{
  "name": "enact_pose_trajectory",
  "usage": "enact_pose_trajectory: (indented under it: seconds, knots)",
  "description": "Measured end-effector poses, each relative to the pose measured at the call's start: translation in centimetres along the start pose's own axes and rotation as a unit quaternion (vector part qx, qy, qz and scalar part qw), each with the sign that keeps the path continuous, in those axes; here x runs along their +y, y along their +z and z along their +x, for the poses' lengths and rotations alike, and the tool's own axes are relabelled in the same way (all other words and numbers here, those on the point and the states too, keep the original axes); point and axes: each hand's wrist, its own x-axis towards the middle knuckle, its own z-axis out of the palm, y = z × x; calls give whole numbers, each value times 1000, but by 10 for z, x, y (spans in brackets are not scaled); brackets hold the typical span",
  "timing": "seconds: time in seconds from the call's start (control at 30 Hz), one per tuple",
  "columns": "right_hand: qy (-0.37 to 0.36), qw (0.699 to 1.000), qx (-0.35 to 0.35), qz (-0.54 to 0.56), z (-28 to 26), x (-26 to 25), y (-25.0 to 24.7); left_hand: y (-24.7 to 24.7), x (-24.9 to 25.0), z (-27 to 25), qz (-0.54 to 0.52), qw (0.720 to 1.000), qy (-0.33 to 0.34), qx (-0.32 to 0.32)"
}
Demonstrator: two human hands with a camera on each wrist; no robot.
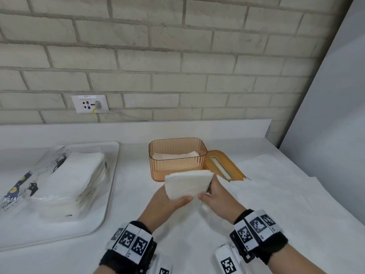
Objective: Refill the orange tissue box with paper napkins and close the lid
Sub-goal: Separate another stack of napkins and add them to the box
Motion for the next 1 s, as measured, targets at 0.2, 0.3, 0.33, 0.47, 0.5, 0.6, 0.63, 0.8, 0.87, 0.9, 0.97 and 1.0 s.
enact_pose_trajectory:
  seconds: [0.2,0.3,0.33,0.47,0.5,0.6,0.63,0.8,0.87,0.9,0.97,1.0]
  knots:
    - [-11,999,22,26,4,2,3,5,-1,3,65,996,-25,52]
    - [-119,988,80,-63,0,-23,-16,2,9,5,117,992,-6,51]
    - [-164,975,90,-122,1,-32,-23,2,13,5,146,988,5,42]
    - [-203,919,51,-333,13,-52,-35,5,30,7,195,979,57,24]
    - [-190,924,42,-329,14,-52,-37,3,33,6,182,981,58,24]
    - [-126,971,54,-197,11,-47,-48,-14,31,-3,108,993,21,28]
    - [-107,981,64,-152,10,-42,-51,-21,26,-6,71,997,-1,16]
    - [-24,995,77,51,5,-12,-52,-29,1,-16,-50,997,-46,-29]
    - [-15,992,58,112,4,-4,-49,-27,-2,-14,-44,998,-38,-4]
    - [-10,991,45,129,3,0,-47,-26,-4,-12,-36,999,-34,5]
    - [13,993,36,110,-1,14,-41,-26,-8,-10,0,999,-34,-3]
    - [28,996,40,73,-3,22,-37,-26,-13,-9,26,999,-41,-18]
